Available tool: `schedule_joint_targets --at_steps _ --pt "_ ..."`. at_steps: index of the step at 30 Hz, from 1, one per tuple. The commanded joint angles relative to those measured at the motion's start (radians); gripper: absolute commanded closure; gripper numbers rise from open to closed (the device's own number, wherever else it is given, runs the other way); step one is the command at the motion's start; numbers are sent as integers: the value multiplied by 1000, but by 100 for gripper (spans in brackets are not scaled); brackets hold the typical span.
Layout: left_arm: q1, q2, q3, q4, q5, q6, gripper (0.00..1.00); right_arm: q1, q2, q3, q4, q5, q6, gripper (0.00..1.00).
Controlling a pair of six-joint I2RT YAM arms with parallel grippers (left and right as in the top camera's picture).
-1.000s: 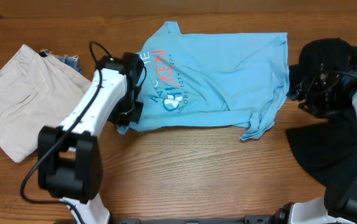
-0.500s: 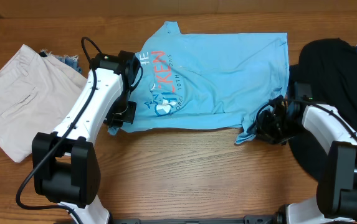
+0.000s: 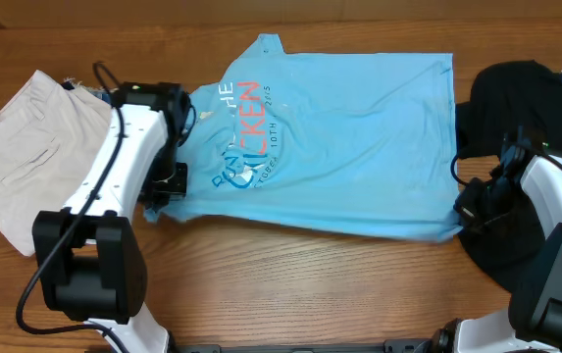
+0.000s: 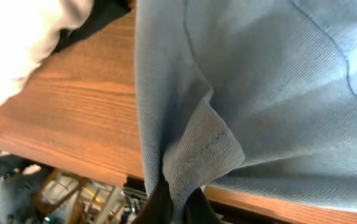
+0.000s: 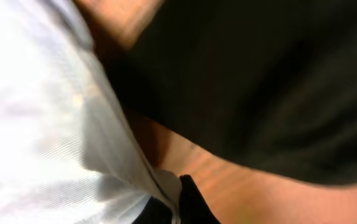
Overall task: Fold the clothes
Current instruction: 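Pull the T-shirt edges outward with both grippers to smooth it flat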
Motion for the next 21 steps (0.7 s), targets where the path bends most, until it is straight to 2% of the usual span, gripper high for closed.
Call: schedule_joint_targets --at_steps 1,2,4,5,6,7,8,10,11,12,14,16,17,18,20,21 --pt "12 -9 15 -13 -3 -29 96 -5 -7 20 13 115 61 95" --pt "10 -9 15 -13 2 -28 96 -5 -7 20 30 115 61 93" --pt "6 -9 15 -13 3 -28 78 -6 -7 21 52 115 61 90" --pt "6 -9 15 -13 3 -28 69 -6 -7 22 56 115 61 84" --pt "6 -9 15 -14 3 -29 66 -6 -7 25 54 115 60 78" --pt "6 -9 16 -18 3 -28 64 -6 -7 26 53 116 60 68" --pt "6 -9 16 -23 3 -29 64 -6 -7 26 55 121 60 54" --pt "6 -9 18 -27 3 -29 64 -6 -7 27 72 128 61 50" --pt "6 -9 24 -27 3 -29 64 -6 -7 34 88 104 59 50" --pt "5 -9 48 5 26 -4 64 -6 -7 56 138 -21 21 51" --pt "2 -9 85 62 119 73 62 -5 -7 80 205 -147 -27 51" --pt "-8 -9 118 148 183 130 61 -5 -7 106 271 -256 -27 59" --pt "-15 -9 122 206 211 158 62 -5 -7 108 339 -339 -27 67" --pt "-24 -8 122 271 253 180 67 -2 -3 108 402 -404 -28 74" --pt "-38 0 114 393 333 224 78 14 12 108 499 -437 -27 89" --pt "-46 12 106 481 379 237 81 37 34 106 555 -426 -26 92"
